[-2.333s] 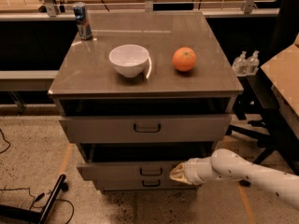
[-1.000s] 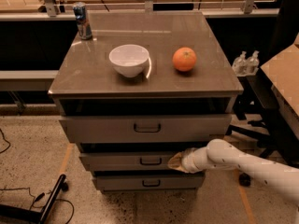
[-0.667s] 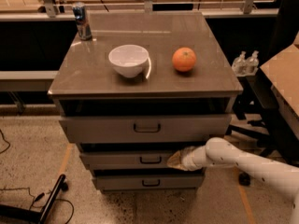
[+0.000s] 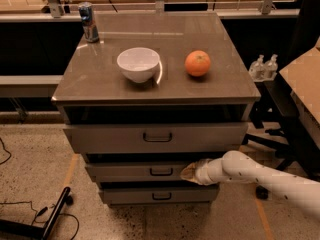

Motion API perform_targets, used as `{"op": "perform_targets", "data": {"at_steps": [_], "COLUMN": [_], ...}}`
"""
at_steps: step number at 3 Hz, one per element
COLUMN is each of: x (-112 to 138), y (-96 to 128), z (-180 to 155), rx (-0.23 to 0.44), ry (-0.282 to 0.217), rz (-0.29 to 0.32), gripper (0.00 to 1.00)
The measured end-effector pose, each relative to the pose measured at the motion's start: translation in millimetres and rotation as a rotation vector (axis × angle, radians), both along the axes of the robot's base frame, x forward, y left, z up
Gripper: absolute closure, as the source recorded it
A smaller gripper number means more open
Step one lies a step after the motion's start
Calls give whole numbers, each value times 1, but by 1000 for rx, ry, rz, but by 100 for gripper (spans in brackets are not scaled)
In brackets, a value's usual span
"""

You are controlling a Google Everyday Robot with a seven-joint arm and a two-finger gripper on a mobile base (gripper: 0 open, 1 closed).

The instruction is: Close middle drawer

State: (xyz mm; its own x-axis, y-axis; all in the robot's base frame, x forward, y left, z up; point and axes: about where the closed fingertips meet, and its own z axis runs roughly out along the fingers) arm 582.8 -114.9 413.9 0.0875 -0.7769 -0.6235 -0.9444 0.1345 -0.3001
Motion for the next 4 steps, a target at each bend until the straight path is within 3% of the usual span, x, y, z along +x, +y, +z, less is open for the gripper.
{"op": "perform_targets", "data": {"at_steps": [2, 3, 4], "x": [-26, -43, -43], "y": [-22, -33, -31], "z": [-15, -6, -7], "rx": [-46, -60, -59], "ry": [23, 18, 20], "rz": [-24, -21, -19], "gripper": [100, 100, 82]}}
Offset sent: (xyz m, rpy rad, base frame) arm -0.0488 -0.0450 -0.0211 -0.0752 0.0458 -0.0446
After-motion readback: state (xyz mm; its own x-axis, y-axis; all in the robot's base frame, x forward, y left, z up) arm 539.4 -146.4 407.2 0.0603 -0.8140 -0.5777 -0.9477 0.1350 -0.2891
